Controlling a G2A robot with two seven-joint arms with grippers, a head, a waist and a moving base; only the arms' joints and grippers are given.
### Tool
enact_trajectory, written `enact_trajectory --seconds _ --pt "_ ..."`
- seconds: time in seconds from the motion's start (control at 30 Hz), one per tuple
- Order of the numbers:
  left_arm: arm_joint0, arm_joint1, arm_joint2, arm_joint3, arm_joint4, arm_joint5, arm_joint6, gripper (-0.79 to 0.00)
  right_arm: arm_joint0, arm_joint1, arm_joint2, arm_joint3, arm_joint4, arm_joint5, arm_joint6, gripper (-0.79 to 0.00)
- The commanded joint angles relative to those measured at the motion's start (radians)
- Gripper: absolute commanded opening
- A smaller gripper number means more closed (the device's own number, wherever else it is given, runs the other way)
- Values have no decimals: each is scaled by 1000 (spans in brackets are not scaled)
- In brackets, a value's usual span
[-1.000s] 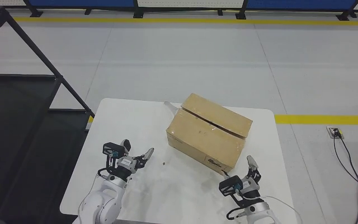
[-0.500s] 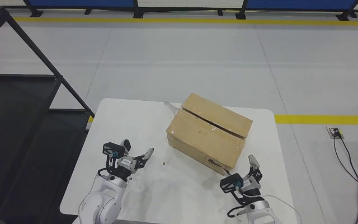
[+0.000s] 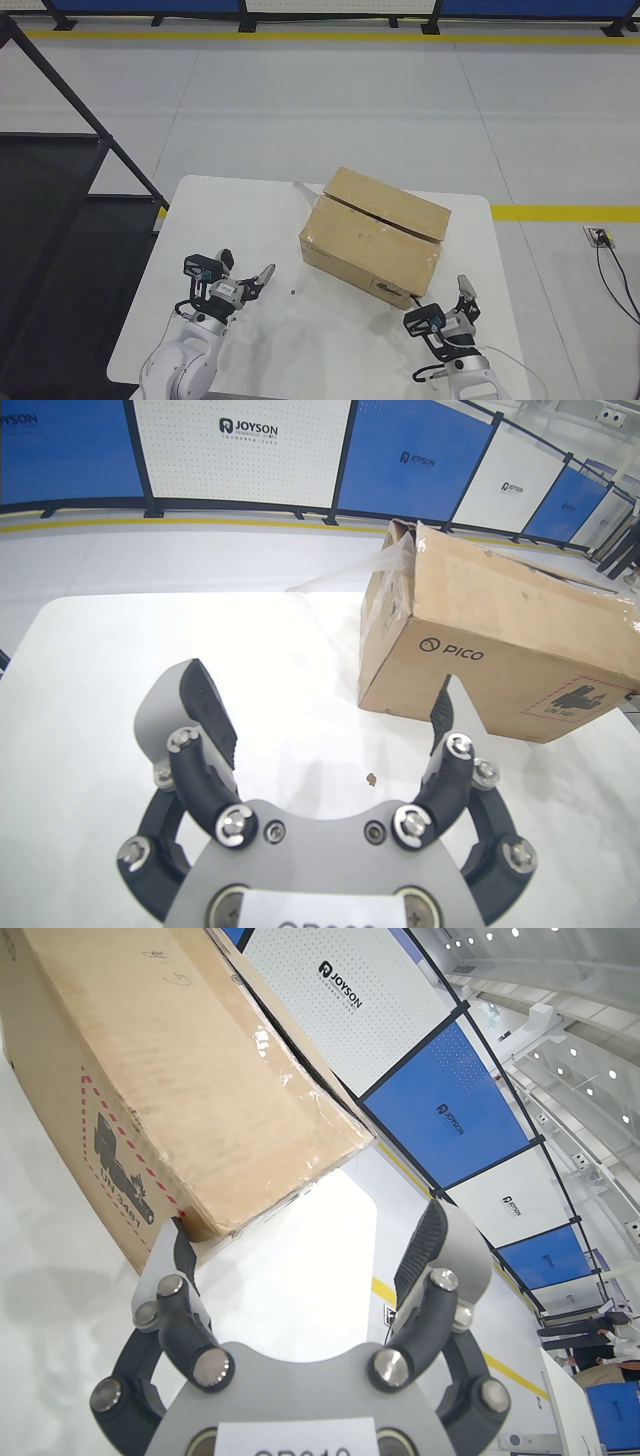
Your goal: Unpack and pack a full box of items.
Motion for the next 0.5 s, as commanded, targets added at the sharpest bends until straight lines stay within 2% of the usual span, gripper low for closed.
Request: enact_trajectory --seconds 0.0,0.47 --pt "0 0 0 0 0 0 0 0 2 -1 4 2 5 4 3 0" --pt "0 0 0 0 0 0 0 0 -16 -8 48 -25 105 29 14 0"
